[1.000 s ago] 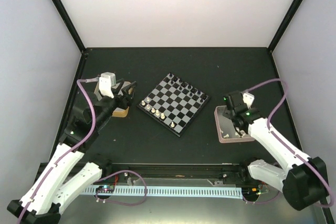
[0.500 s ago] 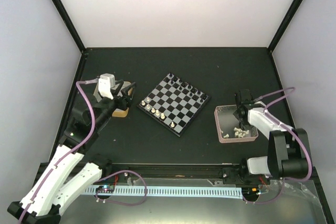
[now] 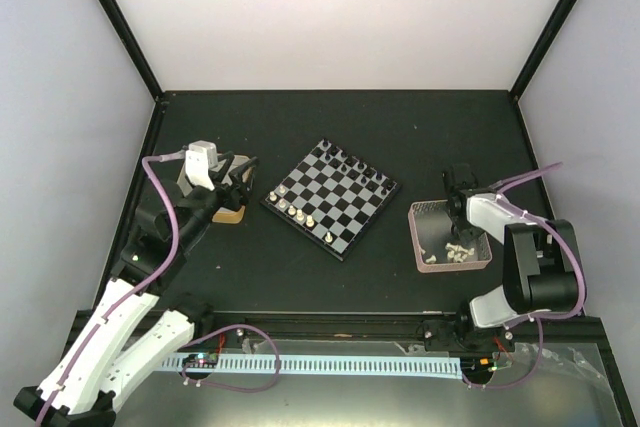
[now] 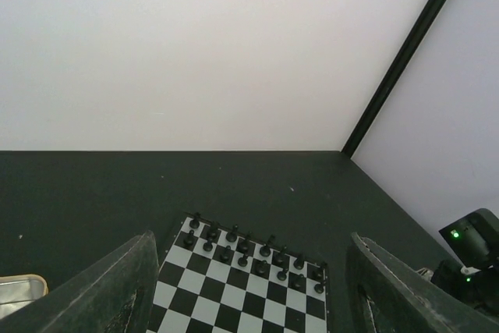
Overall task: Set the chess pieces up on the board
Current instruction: Pick up the chess piece from the storage box, then place the chess piece on the chessboard.
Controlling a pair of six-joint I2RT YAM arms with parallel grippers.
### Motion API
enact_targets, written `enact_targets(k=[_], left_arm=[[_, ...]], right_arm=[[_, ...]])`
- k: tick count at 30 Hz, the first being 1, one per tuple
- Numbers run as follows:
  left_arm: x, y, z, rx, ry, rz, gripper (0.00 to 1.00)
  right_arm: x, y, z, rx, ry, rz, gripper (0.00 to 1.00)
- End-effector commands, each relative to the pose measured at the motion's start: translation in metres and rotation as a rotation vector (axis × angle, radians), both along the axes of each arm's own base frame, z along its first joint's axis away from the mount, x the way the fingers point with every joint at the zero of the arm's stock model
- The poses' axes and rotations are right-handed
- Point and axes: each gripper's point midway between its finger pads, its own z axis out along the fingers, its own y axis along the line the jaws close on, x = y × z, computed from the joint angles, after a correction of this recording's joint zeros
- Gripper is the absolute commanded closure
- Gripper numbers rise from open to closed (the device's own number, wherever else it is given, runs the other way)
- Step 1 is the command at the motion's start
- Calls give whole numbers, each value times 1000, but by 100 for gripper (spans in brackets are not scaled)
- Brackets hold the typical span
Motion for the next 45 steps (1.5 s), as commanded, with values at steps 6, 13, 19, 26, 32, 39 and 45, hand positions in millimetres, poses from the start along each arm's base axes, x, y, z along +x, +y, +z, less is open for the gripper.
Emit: enact_targets(k=[6, 13, 19, 26, 32, 39, 45], left_arm=[[0, 3, 6, -2, -31, 12, 32], [0, 4, 7, -3, -32, 15, 32], [1, 4, 5, -6, -27, 15, 32], [3, 2, 1, -11, -17, 13, 32], [8, -2, -9, -5, 28, 5, 32], [16, -13, -27, 9, 118, -32, 32], [22, -19, -39, 25, 173, -45, 32]], right_arm=[[5, -15, 5, -61, -32, -110, 75], [13, -9, 2, -35, -23, -80, 88], [18, 2, 8, 17, -43, -6, 97], [10, 29, 20, 140, -69, 162, 99], [4, 81, 27, 350, -49, 442, 99], [-12, 168, 59, 573, -107, 653, 99], [-13, 228, 77, 636, -116, 784, 99]])
